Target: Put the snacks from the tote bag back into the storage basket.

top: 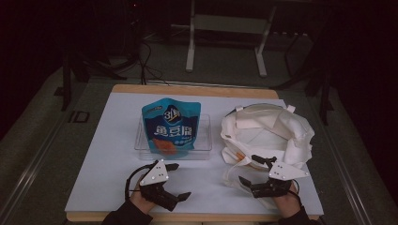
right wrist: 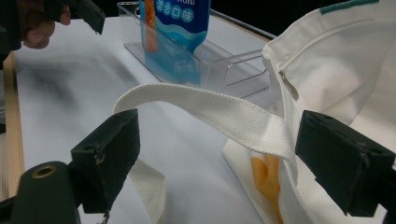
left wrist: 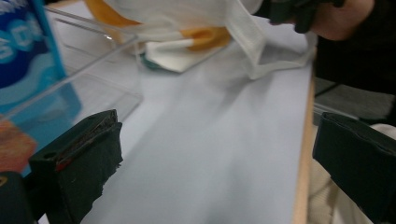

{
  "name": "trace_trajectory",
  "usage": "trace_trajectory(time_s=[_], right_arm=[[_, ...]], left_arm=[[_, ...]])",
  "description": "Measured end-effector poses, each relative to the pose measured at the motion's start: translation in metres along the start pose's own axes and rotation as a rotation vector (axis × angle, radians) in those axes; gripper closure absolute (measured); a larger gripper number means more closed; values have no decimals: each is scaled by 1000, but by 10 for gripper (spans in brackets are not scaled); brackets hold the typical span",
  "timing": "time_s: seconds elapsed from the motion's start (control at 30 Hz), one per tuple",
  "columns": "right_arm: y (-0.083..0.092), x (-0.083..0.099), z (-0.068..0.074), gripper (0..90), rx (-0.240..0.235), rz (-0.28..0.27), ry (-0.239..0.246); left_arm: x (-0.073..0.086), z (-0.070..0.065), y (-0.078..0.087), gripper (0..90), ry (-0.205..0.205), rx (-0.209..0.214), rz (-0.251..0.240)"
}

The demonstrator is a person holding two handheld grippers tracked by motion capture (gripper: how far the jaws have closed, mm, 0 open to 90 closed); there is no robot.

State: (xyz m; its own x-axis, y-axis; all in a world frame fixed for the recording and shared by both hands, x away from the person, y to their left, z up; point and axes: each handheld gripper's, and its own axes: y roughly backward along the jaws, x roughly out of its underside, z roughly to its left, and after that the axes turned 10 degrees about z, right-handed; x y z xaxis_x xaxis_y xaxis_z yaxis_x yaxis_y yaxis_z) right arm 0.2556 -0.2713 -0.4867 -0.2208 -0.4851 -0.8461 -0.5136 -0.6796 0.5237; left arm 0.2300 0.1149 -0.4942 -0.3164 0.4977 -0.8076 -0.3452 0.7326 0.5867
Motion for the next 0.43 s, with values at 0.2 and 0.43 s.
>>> trace_trajectory(time_s=[0.2, 0.43], right_arm=[[2, -1, 1, 140, -4, -17, 4], [2, 0, -1, 140, 8, -15, 5]], left_arm=[[2, 1, 0, 16, -8, -4, 13], [4, 3, 2, 16, -5, -39, -1]])
